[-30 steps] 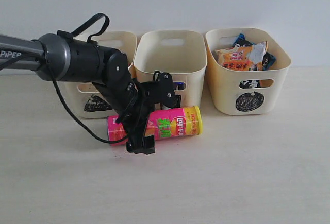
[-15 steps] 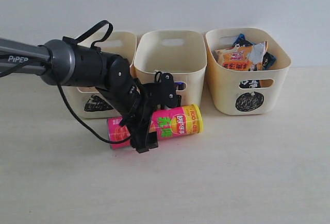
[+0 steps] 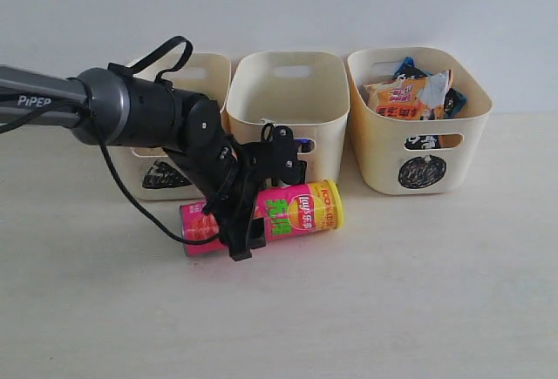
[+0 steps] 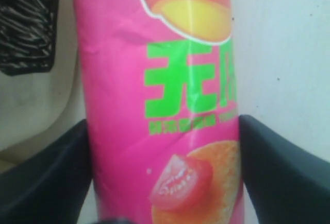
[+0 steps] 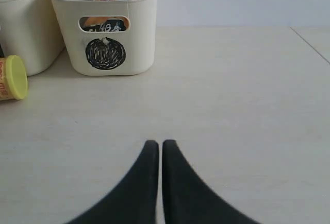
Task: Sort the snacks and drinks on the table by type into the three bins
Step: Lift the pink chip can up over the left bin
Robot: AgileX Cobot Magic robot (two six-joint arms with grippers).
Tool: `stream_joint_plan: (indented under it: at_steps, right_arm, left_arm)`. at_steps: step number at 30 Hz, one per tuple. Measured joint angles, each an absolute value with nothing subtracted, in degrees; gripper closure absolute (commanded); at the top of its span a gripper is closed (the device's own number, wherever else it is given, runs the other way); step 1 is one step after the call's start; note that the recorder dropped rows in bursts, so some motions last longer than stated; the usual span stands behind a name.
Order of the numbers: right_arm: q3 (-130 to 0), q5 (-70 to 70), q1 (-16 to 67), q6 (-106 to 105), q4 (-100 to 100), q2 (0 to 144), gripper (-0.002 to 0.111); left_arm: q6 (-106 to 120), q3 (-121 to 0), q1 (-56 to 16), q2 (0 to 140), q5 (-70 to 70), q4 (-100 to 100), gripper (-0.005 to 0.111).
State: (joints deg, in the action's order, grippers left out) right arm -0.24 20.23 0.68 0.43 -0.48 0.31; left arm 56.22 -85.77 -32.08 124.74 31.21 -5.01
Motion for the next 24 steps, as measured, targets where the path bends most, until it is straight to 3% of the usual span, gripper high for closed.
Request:
stream_joint_plan:
  at_steps: [14, 24]
  right_arm:
    - [-0.2, 20.2, 0.7, 0.4, -0.5, 0.3, 0.108]
    - [-0.2, 20.2, 0.7, 0.4, -0.5, 0.3, 0.108]
  left_arm:
    - [56.2, -85.5, -32.2, 111.9, 45.5, -8.6, 0.102]
    - [45.2, -85.5, -30.9, 100.3, 41.0, -8.8, 0.102]
